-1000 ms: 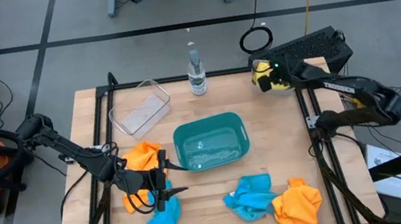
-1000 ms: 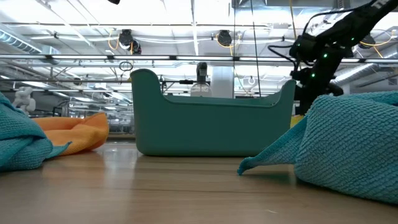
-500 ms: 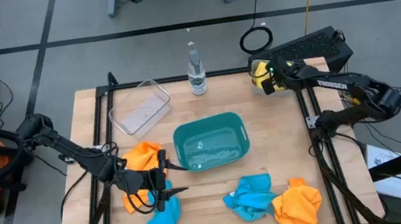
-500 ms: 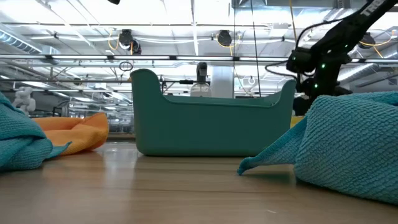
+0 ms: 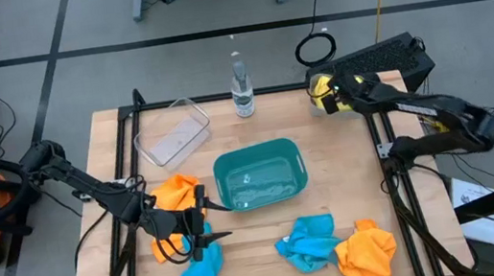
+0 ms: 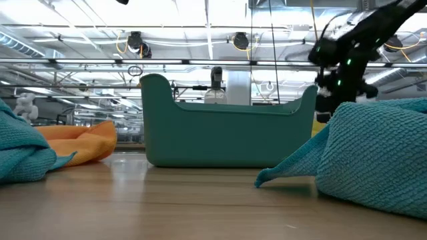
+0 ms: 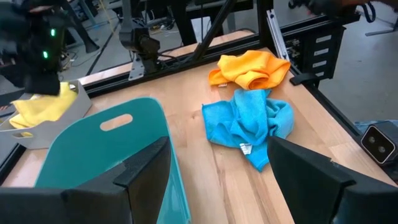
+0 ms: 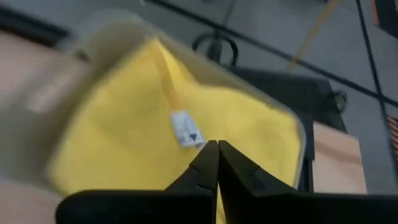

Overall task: Sort microfiber towel by color & place in baskets
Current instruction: Put the top orange towel into the green bin

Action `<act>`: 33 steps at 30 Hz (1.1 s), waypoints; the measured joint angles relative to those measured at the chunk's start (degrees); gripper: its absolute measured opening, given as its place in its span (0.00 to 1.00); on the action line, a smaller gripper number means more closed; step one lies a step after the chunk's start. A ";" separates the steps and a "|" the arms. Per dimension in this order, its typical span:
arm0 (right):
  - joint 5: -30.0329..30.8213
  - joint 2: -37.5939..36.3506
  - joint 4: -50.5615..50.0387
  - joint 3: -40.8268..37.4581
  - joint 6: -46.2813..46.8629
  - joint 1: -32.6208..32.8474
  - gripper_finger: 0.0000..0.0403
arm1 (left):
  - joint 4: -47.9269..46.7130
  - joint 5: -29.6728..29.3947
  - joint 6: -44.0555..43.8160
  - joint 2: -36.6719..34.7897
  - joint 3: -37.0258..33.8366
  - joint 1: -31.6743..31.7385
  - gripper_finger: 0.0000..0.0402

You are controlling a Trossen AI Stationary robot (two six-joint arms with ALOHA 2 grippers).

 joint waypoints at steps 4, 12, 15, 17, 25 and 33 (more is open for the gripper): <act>-3.46 -10.26 -3.06 0.00 2.19 4.49 0.00 | -1.18 0.86 -1.07 0.00 0.02 0.00 0.68; -18.46 -23.75 -2.44 0.00 8.17 26.97 0.00 | -8.79 0.98 -5.25 0.00 0.02 -0.50 0.68; -14.23 -24.23 1.19 -0.39 9.58 37.77 0.00 | -8.75 0.96 -7.19 -0.01 0.02 -0.87 0.68; -11.02 -23.39 6.10 -1.73 9.29 44.54 0.00 | -9.14 0.92 -9.05 -0.02 0.02 -1.39 0.68; -7.85 -15.03 35.90 -10.46 1.74 63.00 0.00 | -18.36 0.69 -22.58 0.04 0.02 -3.02 0.68; -5.12 -1.65 58.55 -13.42 -2.97 71.95 0.00 | -37.28 11.19 -45.10 0.07 0.02 -4.08 0.68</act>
